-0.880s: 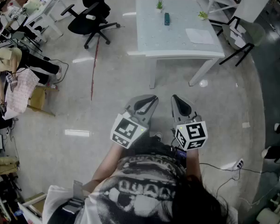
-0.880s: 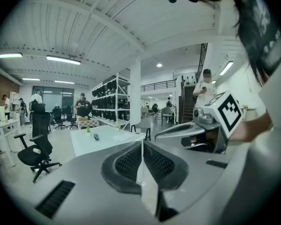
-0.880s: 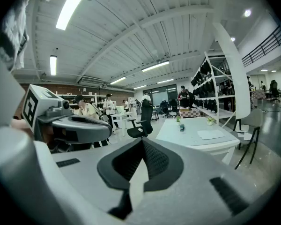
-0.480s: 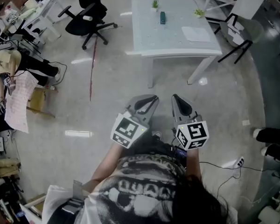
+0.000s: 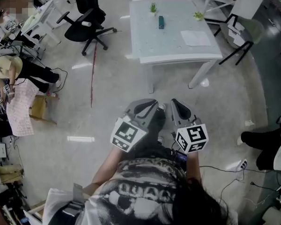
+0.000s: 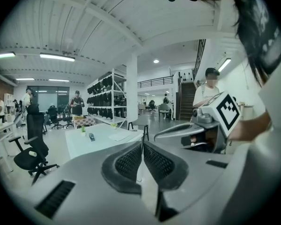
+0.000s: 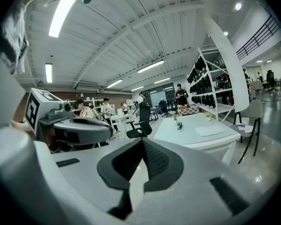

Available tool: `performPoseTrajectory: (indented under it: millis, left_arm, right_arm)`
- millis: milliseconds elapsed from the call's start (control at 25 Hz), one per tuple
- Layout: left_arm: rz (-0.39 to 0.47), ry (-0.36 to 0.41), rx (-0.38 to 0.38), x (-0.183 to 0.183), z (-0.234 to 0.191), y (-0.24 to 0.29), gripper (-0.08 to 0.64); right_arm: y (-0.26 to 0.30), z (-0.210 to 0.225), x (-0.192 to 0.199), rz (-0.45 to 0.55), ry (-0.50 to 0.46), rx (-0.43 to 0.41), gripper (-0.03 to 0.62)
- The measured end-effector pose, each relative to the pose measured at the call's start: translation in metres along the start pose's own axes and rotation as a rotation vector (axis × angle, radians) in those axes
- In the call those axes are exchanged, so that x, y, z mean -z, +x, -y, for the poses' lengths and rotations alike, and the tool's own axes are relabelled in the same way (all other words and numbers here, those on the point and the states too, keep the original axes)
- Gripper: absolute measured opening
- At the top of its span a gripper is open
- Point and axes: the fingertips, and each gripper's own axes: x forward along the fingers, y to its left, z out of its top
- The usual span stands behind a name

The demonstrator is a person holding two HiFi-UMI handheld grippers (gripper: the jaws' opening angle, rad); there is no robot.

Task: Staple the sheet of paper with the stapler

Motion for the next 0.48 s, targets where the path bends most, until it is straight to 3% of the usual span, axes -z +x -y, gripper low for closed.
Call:
performPoseTrajectory:
  millis: [240,480]
  left_arm:
    - [0.008,-0.003,0.058,-0.001,-0.019,0.053,0.012]
    - [0.017,-0.004,0.1,-0.015,-0.069,0.125,0.012]
  right_arm:
    - [0.028,0.045,-0.001,-0.026,-0.003,0.041,-0.008]
    - [0.085,0.109,-0.018,-0.056,-0.007,0.077,-0.008]
